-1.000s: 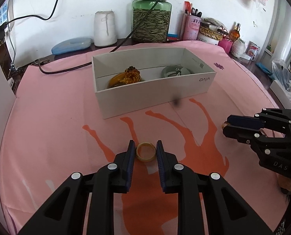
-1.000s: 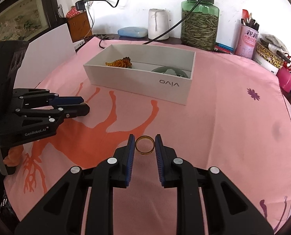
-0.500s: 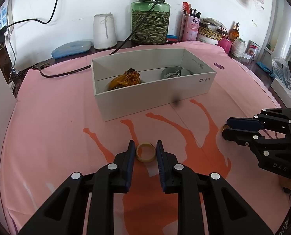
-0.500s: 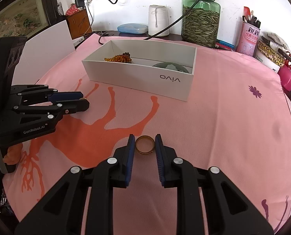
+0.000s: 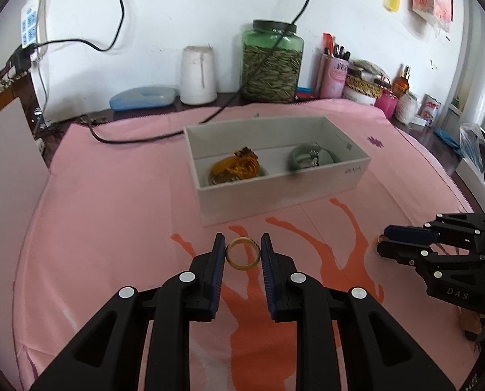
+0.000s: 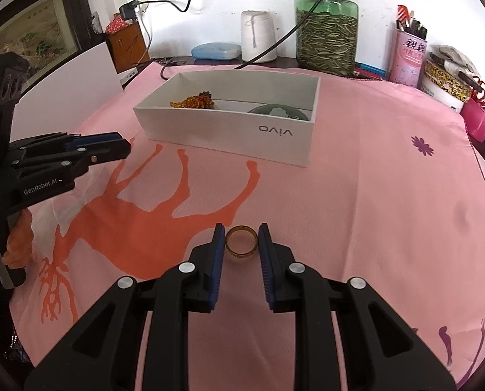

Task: Organize jewelry
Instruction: 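Lift both rings and carry them over the white box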

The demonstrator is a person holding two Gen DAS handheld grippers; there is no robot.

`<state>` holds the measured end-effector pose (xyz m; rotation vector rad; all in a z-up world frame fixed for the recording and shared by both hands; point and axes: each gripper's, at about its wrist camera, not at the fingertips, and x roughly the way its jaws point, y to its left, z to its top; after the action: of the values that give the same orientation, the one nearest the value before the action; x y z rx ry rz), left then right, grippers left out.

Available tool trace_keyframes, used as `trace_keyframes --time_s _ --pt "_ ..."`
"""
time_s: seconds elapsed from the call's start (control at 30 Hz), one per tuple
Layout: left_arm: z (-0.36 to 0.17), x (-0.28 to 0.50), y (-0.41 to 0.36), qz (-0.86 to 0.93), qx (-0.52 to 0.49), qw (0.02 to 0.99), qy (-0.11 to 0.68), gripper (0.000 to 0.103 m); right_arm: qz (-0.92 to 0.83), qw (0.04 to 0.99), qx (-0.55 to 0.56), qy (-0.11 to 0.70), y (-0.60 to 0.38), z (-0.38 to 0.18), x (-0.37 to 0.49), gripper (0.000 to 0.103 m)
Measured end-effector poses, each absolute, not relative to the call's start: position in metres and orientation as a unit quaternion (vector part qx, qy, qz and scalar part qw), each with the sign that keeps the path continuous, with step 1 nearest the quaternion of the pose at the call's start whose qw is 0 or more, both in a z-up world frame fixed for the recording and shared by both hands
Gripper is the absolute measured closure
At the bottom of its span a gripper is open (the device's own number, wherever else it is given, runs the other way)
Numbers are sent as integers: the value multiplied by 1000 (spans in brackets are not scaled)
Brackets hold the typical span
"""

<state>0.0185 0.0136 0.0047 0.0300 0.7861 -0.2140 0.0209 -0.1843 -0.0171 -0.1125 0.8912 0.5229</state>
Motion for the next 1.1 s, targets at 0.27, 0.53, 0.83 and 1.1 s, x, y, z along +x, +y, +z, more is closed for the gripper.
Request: trace_keyframes --time_s 0.27,0.53,0.83,1.1 --pt "16 19 31 -88 -12 927 363 81 249 876 -15 412 -190 -12 26 83" --pt "16 20 29 -82 -3 929 361 81 235 881 -16 411 -187 -11 27 83" --pt "11 23 29 -76 6 928 365 81 246 884 0 398 -190 3 24 83" --pt "42 32 36 -72 -4 934 349 81 255 896 21 363 -193 43 28 83"
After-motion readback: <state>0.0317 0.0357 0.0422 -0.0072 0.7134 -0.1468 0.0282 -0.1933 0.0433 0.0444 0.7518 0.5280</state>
